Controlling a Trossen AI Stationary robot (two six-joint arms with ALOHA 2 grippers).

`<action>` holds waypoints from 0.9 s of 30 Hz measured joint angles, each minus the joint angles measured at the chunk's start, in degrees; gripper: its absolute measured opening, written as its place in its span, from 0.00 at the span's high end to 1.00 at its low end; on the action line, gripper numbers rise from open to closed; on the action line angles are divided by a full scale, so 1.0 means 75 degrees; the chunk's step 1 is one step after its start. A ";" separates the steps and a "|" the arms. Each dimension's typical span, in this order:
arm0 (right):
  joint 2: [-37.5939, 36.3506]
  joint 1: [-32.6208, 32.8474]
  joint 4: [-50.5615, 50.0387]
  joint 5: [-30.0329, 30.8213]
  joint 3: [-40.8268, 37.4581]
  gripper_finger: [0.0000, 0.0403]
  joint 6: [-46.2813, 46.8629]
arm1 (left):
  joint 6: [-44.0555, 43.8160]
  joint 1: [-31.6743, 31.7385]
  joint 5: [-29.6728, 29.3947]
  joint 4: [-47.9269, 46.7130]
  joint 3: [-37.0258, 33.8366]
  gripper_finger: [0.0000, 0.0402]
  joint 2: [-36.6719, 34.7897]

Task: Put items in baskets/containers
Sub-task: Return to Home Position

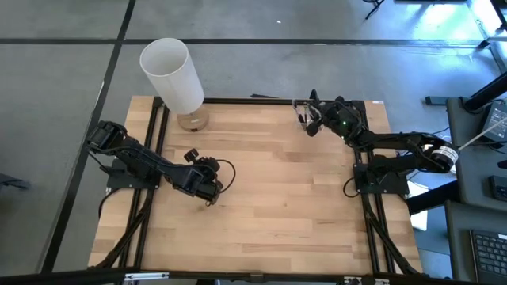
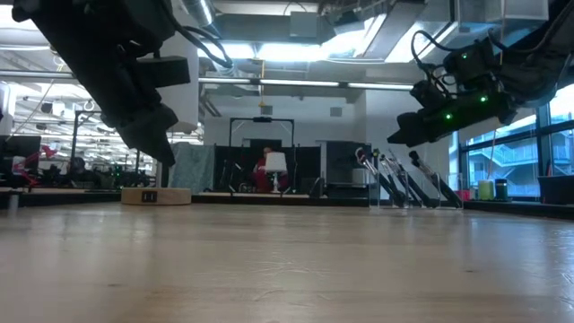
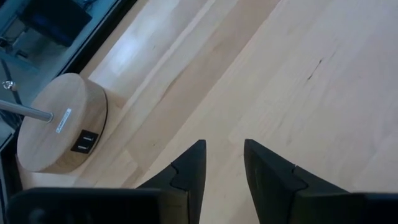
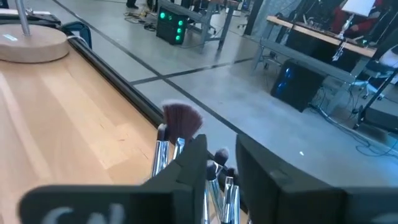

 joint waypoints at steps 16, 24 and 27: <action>-0.0255 0.0466 -0.0038 -0.0383 0.0008 0.71 0.2385 | -0.0009 0.0000 0.0194 0.0003 0.0000 0.74 0.0000; -0.1198 0.0749 -0.3274 0.0397 0.0472 0.83 0.2197 | -0.0148 -0.0009 0.0227 0.0000 0.0000 0.74 0.0000; -0.1369 0.0840 -0.5084 0.0419 0.0947 0.89 0.2181 | -0.0216 -0.0009 0.0226 0.0000 0.0000 0.74 0.0000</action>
